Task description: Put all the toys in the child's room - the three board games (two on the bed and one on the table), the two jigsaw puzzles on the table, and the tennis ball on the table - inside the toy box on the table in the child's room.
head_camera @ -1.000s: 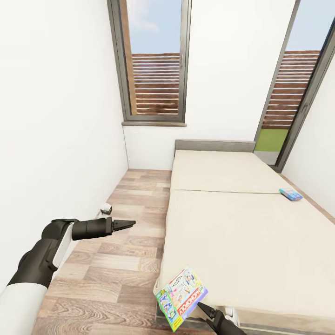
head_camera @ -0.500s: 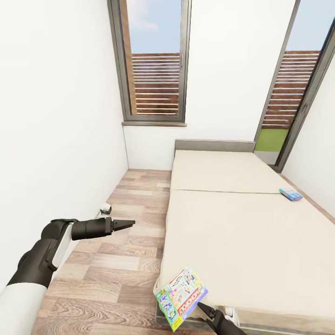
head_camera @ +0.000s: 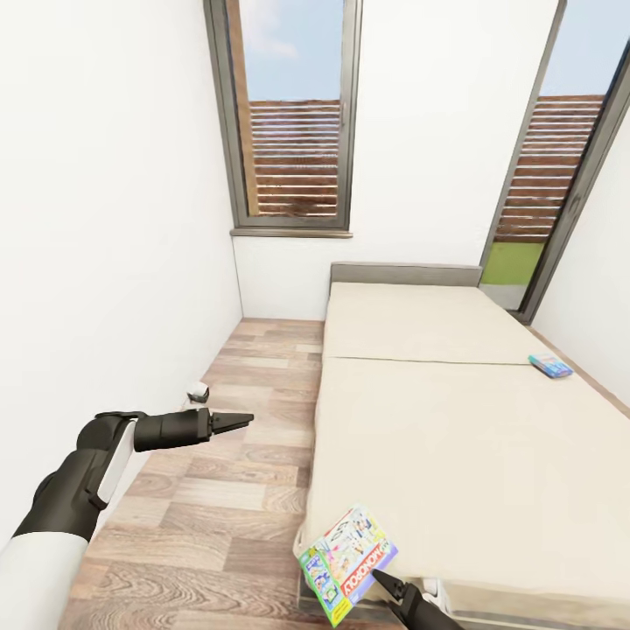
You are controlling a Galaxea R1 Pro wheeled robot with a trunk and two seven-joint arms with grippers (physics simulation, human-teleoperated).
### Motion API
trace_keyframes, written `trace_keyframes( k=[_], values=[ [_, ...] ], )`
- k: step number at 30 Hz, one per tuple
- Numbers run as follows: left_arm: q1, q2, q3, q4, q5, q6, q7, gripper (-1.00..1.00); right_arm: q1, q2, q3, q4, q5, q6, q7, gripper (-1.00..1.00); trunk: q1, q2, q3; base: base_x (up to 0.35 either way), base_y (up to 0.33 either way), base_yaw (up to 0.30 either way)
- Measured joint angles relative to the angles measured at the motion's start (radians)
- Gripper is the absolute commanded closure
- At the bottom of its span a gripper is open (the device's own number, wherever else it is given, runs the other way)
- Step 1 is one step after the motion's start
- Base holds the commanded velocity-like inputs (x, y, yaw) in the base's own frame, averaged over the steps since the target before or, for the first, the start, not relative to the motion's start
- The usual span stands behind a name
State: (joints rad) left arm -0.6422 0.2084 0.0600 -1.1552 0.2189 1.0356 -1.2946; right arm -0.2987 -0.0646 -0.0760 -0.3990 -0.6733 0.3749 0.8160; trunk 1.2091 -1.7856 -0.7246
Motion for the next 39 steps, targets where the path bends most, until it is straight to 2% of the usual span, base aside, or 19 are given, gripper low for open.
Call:
trace_keyframes(
  k=[39],
  values=[
    [0.000,0.000,-0.006,0.000,0.000,-0.002,0.000,-1.00,0.000,0.000,0.000,-0.001,0.007,0.000,0.002,-1.00,0.000,0.000,0.000,0.029,0.027,0.000]
  ],
)
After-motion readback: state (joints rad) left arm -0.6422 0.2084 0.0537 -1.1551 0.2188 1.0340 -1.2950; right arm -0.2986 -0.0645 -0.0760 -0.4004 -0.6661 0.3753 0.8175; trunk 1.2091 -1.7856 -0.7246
